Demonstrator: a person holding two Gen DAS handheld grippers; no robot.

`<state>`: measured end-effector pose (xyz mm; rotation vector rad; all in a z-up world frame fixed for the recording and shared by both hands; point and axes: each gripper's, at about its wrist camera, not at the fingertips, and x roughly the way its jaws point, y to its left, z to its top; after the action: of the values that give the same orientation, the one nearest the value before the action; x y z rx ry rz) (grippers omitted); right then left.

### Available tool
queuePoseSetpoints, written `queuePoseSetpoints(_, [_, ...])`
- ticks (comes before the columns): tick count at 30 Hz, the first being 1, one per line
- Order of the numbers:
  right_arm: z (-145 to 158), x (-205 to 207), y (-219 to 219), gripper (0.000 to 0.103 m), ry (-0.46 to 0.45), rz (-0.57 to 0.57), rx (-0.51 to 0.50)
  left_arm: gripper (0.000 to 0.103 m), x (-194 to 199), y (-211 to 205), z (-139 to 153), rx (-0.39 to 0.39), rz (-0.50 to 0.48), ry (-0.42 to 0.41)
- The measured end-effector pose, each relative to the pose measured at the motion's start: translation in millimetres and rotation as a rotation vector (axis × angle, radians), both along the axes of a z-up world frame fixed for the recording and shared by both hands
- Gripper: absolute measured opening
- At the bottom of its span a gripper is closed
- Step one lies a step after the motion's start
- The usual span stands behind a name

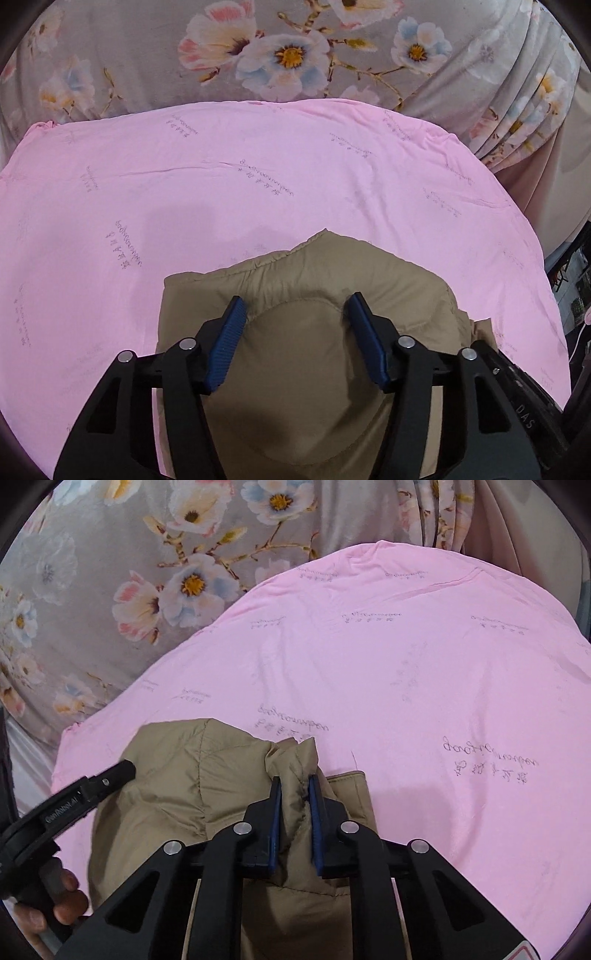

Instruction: Fold large clothes

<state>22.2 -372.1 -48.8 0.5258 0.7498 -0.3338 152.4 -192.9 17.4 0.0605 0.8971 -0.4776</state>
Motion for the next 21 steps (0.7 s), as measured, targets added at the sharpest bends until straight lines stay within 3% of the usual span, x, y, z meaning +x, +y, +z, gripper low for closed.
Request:
queuePoseSetpoints(7, [-22, 12, 1, 0.013, 0.048, 0.022, -0.037, 0.032, 3, -12, -18, 0.014, -0.011, -0.018])
queuePoseSetpoints(21, [-36, 20, 0, 0.015, 0.034, 0.020, -0.051, 0.030, 1, -30, -42, 0.099, 0.006, -0.106])
